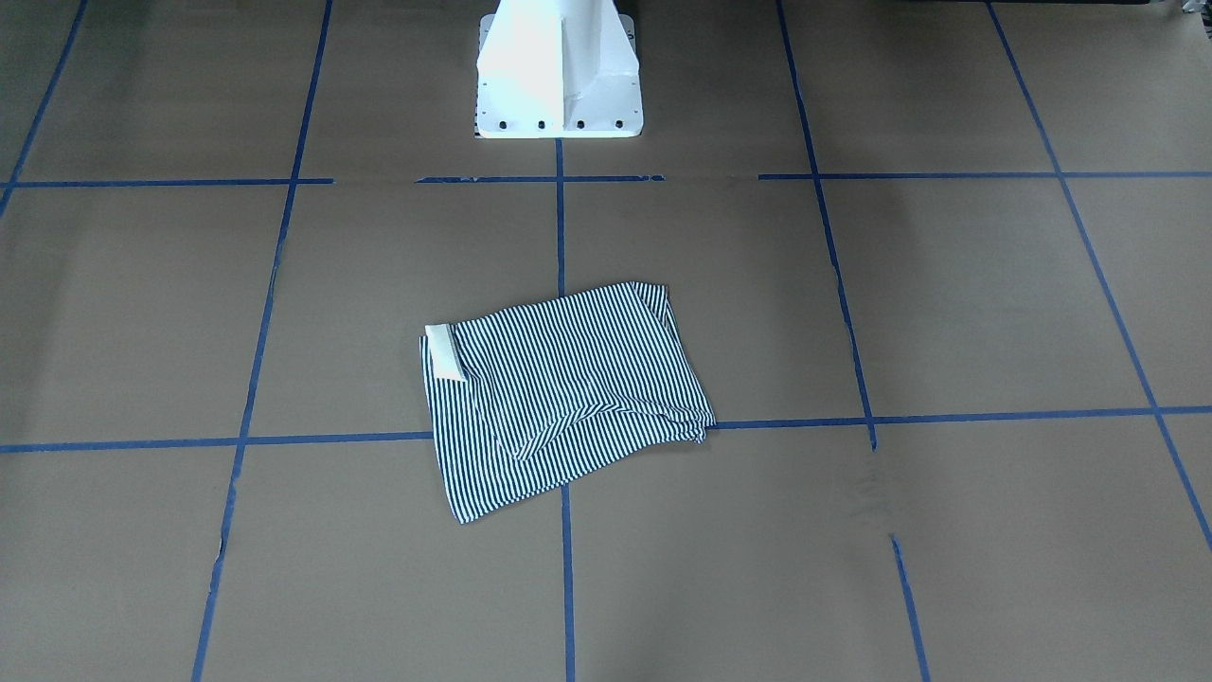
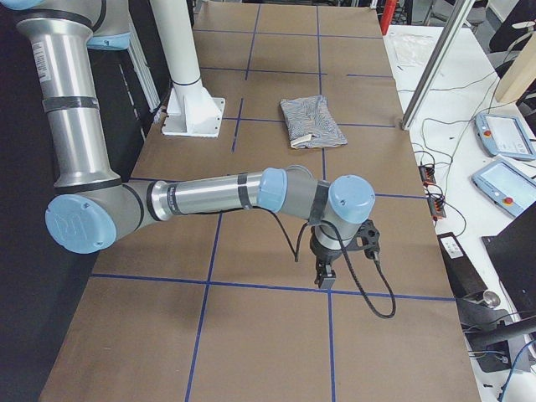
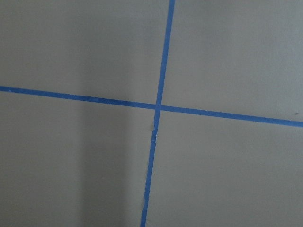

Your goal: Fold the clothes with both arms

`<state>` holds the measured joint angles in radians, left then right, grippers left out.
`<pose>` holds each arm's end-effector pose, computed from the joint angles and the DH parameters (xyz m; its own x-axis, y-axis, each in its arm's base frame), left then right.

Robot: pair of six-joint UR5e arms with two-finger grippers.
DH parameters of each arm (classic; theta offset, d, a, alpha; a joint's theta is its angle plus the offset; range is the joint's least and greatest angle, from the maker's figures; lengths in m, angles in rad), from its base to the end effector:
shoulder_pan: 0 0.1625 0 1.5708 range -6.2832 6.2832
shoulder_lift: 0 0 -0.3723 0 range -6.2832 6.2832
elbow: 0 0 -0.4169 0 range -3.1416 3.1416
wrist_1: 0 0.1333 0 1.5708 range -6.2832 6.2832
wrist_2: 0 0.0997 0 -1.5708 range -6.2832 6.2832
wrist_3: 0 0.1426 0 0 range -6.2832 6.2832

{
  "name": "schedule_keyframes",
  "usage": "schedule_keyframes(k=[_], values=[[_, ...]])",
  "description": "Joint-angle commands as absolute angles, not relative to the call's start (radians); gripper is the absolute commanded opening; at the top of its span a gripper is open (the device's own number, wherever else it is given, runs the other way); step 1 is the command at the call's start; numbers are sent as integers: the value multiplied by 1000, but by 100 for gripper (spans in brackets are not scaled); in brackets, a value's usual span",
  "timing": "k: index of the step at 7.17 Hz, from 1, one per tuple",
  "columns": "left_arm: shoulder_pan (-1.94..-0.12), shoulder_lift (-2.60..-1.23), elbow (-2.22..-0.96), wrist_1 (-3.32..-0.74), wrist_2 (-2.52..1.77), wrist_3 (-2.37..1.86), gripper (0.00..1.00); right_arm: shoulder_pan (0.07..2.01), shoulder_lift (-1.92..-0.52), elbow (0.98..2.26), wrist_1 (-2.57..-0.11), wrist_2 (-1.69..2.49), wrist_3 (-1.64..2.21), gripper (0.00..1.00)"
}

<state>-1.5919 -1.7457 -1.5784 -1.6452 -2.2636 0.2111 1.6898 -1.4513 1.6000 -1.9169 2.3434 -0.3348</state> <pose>-0.0549 -0.5980 0.5342 0.7598 0.3454 -0.5508 -0.1420 0.9149 0.3779 0.0970 -0.5266 0.5901 0.6945 -0.1112 0.7109 0.1183 0.9922 0.0397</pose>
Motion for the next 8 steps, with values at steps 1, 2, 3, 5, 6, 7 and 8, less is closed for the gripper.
schedule_keyframes(k=[1, 2, 3, 5, 6, 7, 8], values=[[-1588, -1667, -1548, -1683, -2263, 209, 100, 1686, -1546, 1586, -1797, 2352, -334, 100], [-1588, -1648, -1549, -1665, -2272, 207, 100, 1686, -1558, 1572, -1774, 2383, -334, 100], [-1588, -1647, -1549, -1645, -2272, 190, 100, 1686, -1562, 1557, -1770, 2385, -330, 100], [-1586, -1651, -1552, -1649, -2273, 46, 100, 1687, -1566, 1528, -1645, 2384, -171, 100], [-1586, -1651, -1552, -1649, -2273, 43, 100, 1686, -1566, 1461, -1537, 2385, -152, 100], [-1586, -1649, -1562, -1648, -2272, 43, 100, 1686, -1565, 1448, -1495, 2387, -108, 100], [-1586, -1649, -1563, -1647, -2272, 41, 100, 1686, -1562, 1459, -1490, 2390, -56, 100]])
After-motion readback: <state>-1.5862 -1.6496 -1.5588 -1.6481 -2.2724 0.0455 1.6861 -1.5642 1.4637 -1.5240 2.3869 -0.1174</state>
